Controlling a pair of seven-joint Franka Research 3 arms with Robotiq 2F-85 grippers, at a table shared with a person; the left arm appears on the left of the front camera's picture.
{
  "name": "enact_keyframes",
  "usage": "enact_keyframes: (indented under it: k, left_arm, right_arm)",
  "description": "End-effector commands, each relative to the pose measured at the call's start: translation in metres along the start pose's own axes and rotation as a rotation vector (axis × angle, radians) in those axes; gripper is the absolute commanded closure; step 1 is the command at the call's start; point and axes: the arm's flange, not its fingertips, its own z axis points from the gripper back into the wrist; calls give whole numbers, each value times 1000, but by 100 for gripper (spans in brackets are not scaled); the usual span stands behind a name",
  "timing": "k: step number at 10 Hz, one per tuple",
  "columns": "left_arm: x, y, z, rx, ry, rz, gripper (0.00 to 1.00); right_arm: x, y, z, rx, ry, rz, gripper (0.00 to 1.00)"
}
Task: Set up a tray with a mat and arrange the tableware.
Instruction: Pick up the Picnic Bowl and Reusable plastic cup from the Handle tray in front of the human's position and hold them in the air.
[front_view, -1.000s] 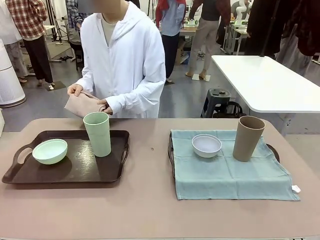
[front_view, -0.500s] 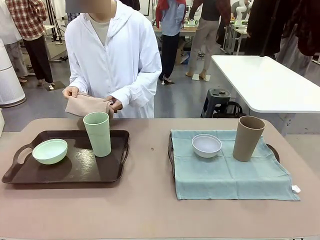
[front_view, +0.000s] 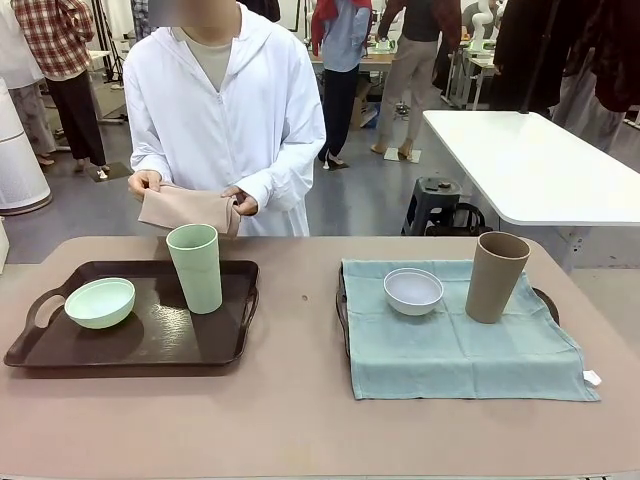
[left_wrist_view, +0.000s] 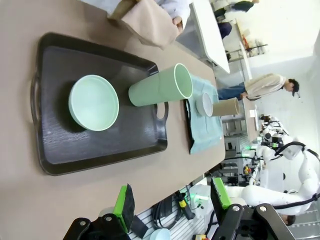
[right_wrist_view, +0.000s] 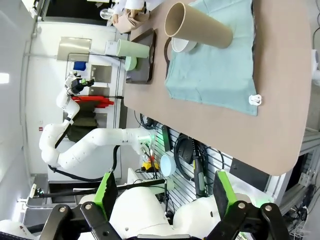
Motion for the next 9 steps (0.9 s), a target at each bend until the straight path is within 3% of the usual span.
enact_keyframes:
  k: [1, 9]
  left_arm:
    - [0, 0, 1, -5, -3, -11, 19]
    - [0, 0, 1, -5, -3, -11, 19]
  right_arm:
    - [-2, -2, 3, 1, -9, -8, 0]
    - [-2, -2, 3, 1, -9, -8, 0]
